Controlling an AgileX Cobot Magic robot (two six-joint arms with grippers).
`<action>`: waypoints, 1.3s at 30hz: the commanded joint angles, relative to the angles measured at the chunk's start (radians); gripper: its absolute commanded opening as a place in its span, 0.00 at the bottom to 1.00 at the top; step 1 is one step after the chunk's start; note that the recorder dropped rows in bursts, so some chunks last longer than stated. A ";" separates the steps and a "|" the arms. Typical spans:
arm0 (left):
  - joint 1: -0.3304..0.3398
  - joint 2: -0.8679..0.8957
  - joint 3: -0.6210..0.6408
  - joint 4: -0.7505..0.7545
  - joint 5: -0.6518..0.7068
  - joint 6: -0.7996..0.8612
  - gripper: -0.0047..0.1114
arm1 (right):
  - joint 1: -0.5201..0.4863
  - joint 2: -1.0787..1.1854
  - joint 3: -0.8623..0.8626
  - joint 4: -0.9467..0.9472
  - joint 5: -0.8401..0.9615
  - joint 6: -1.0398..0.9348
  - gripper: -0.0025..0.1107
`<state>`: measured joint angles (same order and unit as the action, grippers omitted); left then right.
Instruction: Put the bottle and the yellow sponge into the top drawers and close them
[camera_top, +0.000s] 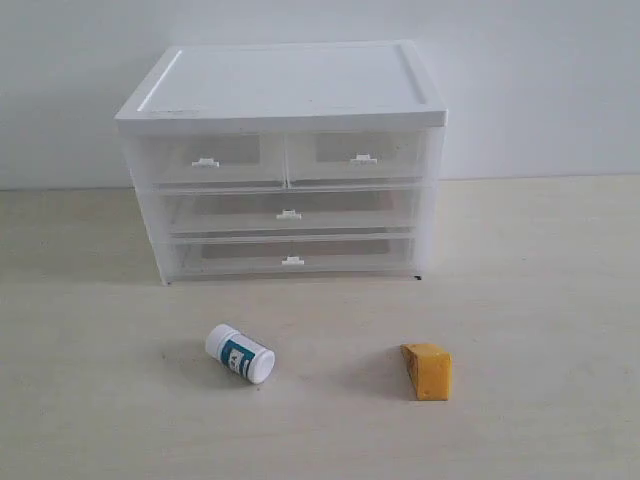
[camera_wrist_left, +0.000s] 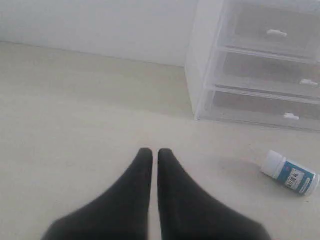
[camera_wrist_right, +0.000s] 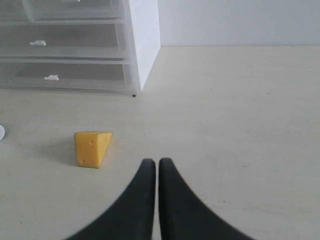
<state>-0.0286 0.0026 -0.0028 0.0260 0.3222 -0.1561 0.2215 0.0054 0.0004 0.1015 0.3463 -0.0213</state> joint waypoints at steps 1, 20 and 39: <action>-0.004 -0.003 0.003 -0.100 0.025 -0.111 0.07 | -0.003 -0.005 0.000 -0.008 -0.005 -0.003 0.02; -0.004 -0.003 0.003 -0.542 0.036 -0.374 0.07 | -0.003 -0.005 0.000 -0.008 -0.005 -0.001 0.02; -0.004 -0.003 0.000 -0.699 -0.138 0.156 0.07 | -0.003 -0.005 0.000 0.058 -0.084 0.046 0.02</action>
<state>-0.0286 0.0026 -0.0028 -0.6056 0.2250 -0.1426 0.2215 0.0054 0.0004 0.1108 0.3275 -0.0166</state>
